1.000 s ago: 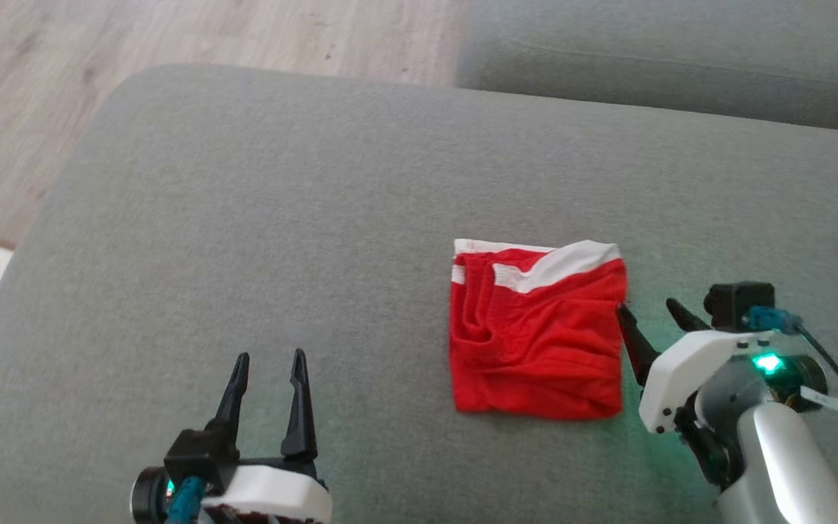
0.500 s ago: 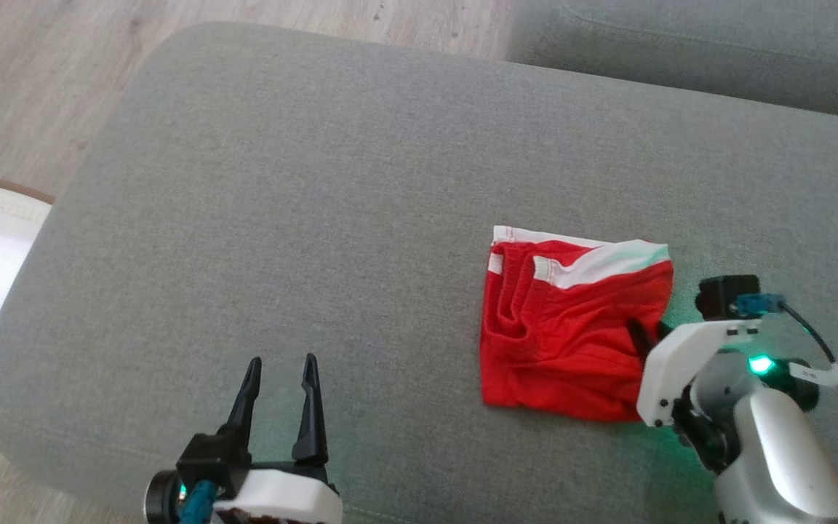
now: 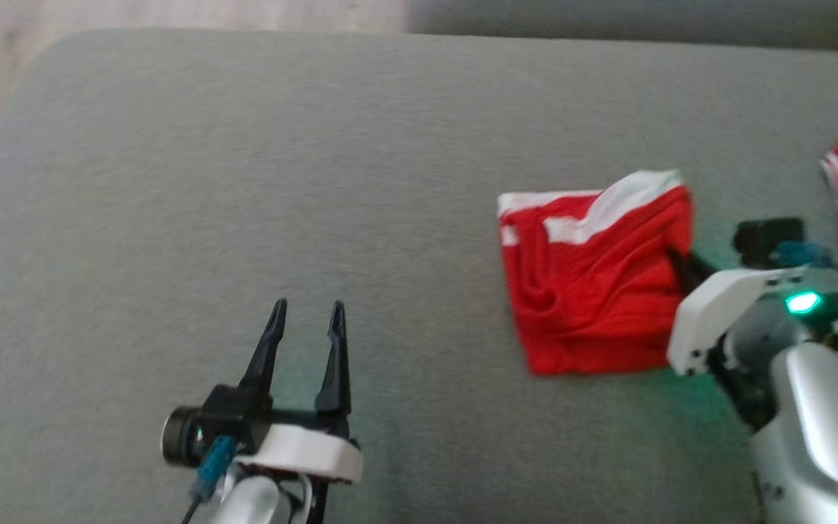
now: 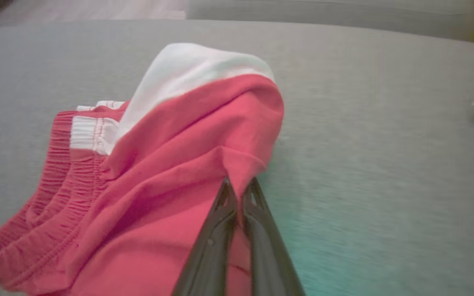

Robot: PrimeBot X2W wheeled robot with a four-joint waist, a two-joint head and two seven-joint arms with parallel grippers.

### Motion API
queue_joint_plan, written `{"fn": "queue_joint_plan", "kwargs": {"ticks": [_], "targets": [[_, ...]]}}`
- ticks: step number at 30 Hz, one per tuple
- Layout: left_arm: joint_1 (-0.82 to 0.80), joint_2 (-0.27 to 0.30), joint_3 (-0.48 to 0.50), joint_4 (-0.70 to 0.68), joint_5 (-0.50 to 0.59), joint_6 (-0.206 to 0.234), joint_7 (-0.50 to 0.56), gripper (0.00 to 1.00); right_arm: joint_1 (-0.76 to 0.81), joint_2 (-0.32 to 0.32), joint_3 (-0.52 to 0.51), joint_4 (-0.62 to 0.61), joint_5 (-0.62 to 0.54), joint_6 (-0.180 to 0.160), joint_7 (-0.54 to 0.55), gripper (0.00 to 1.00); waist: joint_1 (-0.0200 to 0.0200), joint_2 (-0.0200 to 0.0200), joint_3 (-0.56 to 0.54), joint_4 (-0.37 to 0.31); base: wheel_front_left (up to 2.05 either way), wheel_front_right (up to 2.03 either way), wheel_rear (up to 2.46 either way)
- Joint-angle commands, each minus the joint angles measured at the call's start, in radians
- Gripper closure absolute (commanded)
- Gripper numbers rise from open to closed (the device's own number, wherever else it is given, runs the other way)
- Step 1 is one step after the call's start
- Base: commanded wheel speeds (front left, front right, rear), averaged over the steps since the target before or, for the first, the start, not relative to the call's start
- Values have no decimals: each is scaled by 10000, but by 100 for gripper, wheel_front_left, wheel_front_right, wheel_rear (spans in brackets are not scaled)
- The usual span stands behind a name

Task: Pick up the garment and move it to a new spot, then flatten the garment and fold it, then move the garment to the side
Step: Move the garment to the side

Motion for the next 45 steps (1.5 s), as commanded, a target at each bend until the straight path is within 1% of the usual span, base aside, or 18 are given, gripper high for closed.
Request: {"fn": "queue_joint_plan", "kwargs": {"ticks": [1, 6, 10, 15, 18, 22, 26, 30, 35, 36, 37, 39, 43, 44, 45], "targets": [[-442, -24, 249, -381, 92, 33, 3, 0, -291, -143, 139, -496, 30, -7, -25, 100, -1, 0, 364, -880, 0, 0, 0], [-820, 147, 127, -625, 317, 36, 229, 0, -278, -450, -31, -1363, 133, -7, 10, 100, -1, 0, 909, -2490, 0, 0, 0], [-1080, 373, 74, -818, 489, 40, 471, 0, -496, -371, 41, -1667, 233, -7, -159, 100, -1, 0, 1327, -3635, 0, 0, 0], [-1272, 666, 20, -1084, 654, 44, 785, 0, -725, -198, 71, -1715, 276, -7, -474, 100, -1, 0, 1680, -4494, 0, 0, 0], [-1308, 809, 9, -1262, 727, 96, 963, 0, -954, -90, 169, -1570, 305, -7, -637, 100, -1, 0, 1819, -4727, 0, 0, 0], [-1332, 954, -5, -1435, 756, 113, 1131, 0, -1578, -160, 470, -1306, 239, -7, -819, 100, -1, 0, 1902, -4735, 0, 0, 0], [-1352, 984, -35, -1560, 774, 168, 1212, 0, -2369, -677, 646, -988, 166, -7, -769, 100, -1, 0, 1929, -4431, 0, 0, 0], [-1316, 977, -42, -1632, 744, 228, 1212, 0, -3092, -1650, 838, -670, 241, -7, -407, 100, -1, 0, 1980, -4009, 0, 0, 0], [-1280, 925, -102, -1662, 714, 258, 1141, 0, -3717, -3209, 716, -180, 416, -7, 123, 100, -1, 0, 2137, -3433, 0, 0, 0], [-1280, 925, -102, -1662, 714, 258, 1141, 0, -3717, -3209, 716, -180, 416, -7, 123, 100, -1, 0, 2137, -3433, 0, 0, 0], [-1310, 913, -135, -1668, 727, 264, 1129, 0, -3887, -3702, 559, 109, 422, -7, 257, 100, -1, 0, 2235, -3234, 0, 0, 0], [-1358, 906, -161, -1666, 729, 253, 1117, 0, -4014, -4072, 424, 428, 431, -7, 317, 100, -1, 0, 2337, -3048, 0, 0, 0], [-1431, 886, -241, -1690, 772, 271, 1126, 0, -4223, -4538, 133, 1102, 345, -7, 144, 100, -1, 0, 2521, -2748, 0, 0, 0], [-1440, 887, -259, -1698, 781, 273, 1128, 0, -4268, -4606, 84, 1280, 282, -7, 66, 97, -1, 0, 2554, -2696, 0, 0, 0], [-1449, 892, -269, -1693, 782, 272, 1125, 0, -4305, -4621, -52, 1455, 183, -7, 3, 81, -1, 0, 2577, -2652, 0, 0, 0]]}}
